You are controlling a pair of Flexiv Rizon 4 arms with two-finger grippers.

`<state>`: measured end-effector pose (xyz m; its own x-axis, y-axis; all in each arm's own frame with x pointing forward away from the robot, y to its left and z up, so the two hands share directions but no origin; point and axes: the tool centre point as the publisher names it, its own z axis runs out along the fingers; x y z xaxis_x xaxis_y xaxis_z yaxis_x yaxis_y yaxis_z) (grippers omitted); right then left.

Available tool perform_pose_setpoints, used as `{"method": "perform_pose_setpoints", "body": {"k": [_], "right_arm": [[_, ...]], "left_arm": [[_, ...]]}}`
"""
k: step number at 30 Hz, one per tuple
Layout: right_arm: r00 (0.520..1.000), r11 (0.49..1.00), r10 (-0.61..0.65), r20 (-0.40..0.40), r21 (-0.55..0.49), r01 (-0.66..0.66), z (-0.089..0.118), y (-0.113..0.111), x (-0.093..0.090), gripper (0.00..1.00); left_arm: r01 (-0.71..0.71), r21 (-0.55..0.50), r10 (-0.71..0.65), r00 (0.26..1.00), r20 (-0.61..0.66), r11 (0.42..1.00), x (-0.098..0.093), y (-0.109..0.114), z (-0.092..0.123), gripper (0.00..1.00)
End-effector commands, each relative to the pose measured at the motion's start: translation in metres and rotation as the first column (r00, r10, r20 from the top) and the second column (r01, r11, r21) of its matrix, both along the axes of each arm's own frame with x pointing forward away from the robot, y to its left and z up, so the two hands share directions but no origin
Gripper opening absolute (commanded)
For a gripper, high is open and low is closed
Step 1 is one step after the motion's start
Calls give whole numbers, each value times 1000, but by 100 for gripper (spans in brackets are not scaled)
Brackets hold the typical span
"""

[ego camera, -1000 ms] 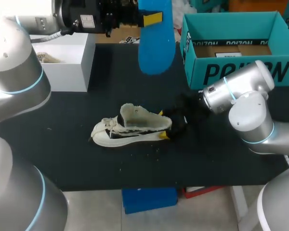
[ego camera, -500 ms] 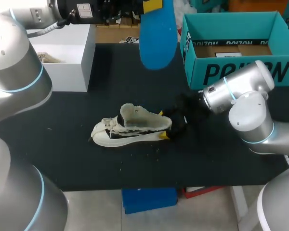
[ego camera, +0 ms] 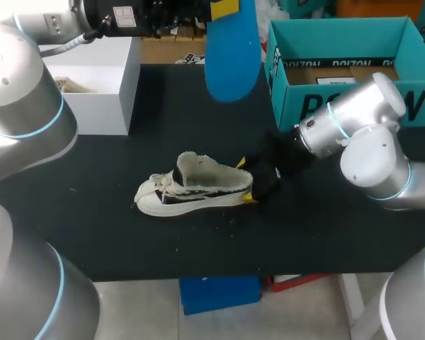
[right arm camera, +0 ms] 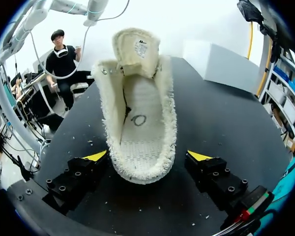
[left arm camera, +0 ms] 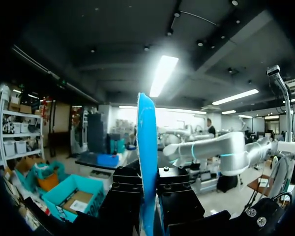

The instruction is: Take the shoe out of the shoebox, open the shoe tongue, remove and reinsert the insole, then place the shoe into the shoebox

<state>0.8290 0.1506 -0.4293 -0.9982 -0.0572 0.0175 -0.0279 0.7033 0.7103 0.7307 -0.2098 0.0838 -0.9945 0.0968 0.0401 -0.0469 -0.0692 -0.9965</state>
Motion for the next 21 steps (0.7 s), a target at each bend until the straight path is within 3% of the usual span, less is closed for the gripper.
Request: {"method": "perform_pose_setpoints", "body": {"k": [1,9,13,21], "right_arm": [[1000,982,25,2,-185,-24,21,-7,0,100],[996,891,90,-10,-446,-85,30,-9,2,100],[998,832,56,9,-553,-42,32,-9,1,100],[999,779,11,49,-627,22,34,-11,-1,100]], "left_arm": [[-4,1,4,1000,0,1000,-1,-1,0,0],[-4,1,4,1000,0,1000,-1,-1,0,0],[-4,1,4,1000,0,1000,-1,-1,0,0],[-4,1,4,1000,0,1000,-1,-1,0,0]]}}
